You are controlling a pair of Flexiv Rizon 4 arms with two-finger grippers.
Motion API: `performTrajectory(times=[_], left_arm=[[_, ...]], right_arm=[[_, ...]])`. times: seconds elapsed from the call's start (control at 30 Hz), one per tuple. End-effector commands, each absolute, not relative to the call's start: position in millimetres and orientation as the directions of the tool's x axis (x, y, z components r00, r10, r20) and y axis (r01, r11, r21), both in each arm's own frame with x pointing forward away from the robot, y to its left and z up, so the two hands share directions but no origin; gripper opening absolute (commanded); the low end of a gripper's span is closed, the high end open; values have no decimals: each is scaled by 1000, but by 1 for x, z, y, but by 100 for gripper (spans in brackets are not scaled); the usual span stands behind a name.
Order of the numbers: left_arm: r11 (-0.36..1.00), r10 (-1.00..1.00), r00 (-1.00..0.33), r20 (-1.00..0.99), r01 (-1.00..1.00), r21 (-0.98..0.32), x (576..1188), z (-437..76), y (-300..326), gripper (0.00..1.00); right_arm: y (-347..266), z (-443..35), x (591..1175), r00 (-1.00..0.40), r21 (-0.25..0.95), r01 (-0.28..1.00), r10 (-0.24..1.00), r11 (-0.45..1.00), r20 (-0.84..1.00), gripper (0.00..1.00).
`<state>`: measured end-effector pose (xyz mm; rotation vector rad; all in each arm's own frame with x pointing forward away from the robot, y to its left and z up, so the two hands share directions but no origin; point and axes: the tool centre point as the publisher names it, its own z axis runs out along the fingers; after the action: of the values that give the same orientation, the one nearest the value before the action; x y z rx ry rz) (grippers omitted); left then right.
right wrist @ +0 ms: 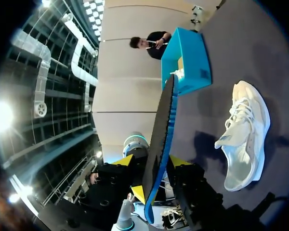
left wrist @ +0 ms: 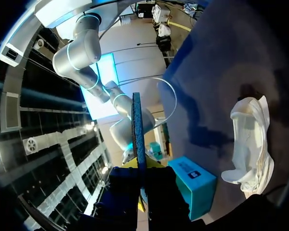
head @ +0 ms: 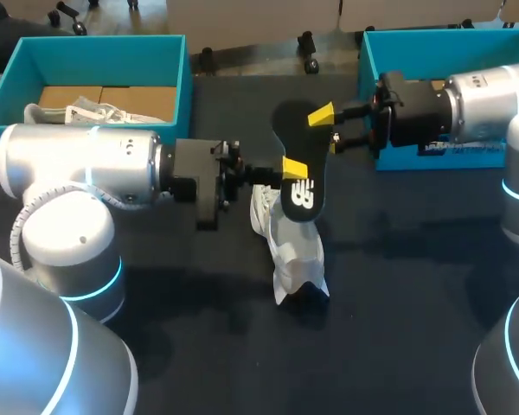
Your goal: Take the shoe out of the shoebox, open the shoe tongue, remove and reinsert the insole, then place the shoe into the shoebox
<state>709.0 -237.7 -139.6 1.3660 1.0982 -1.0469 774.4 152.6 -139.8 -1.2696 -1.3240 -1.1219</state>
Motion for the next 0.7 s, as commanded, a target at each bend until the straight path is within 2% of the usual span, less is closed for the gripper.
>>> performTrajectory(times=[0.03, 0.23, 0.3, 0.33, 0.37, 0.57, 0.6, 0.63, 0.67, 0.7], left_arm=[[-36, 64, 202, -977, 979, 200, 717, -140, -248, 0], [-27, 67, 202, -977, 979, 201, 720, -139, -249, 0], [-25, 69, 198, -978, 980, 196, 720, -141, -248, 0], [-20, 72, 189, -979, 982, 188, 720, -141, -247, 0], [-15, 71, 181, -981, 984, 180, 720, -142, -246, 0], [-12, 82, 169, -982, 986, 169, 719, -145, -242, 0], [-14, 86, 165, -983, 986, 164, 719, -146, -241, 9], [-14, 92, 153, -984, 988, 153, 718, -147, -239, 35], [-14, 101, 144, -984, 990, 144, 718, -147, -237, 91], [-10, 109, 132, -985, 991, 132, 718, -148, -235, 100]], right_arm=[[155, -141, 775, -4, -1, 999, 128, 42, 992, 36], [155, -142, 774, -5, 0, 999, 124, 37, 992, 27], [153, -143, 775, -6, 2, 999, 124, 35, 992, 17], [154, -143, 776, -4, -1, 999, 134, 32, 991, 6], [154, -143, 777, -3, -2, 999, 135, 33, 991, 0], [154, -145, 781, -8, 2, 999, 133, 40, 991, 0], [153, -145, 782, -8, 3, 999, 134, 40, 991, 0], [153, -146, 782, -8, 3, 999, 133, 40, 991, 0], [152, -146, 783, -8, 3, 999, 133, 39, 991, 0], [152, -147, 784, -7, 2, 999, 133, 38, 991, 0]])
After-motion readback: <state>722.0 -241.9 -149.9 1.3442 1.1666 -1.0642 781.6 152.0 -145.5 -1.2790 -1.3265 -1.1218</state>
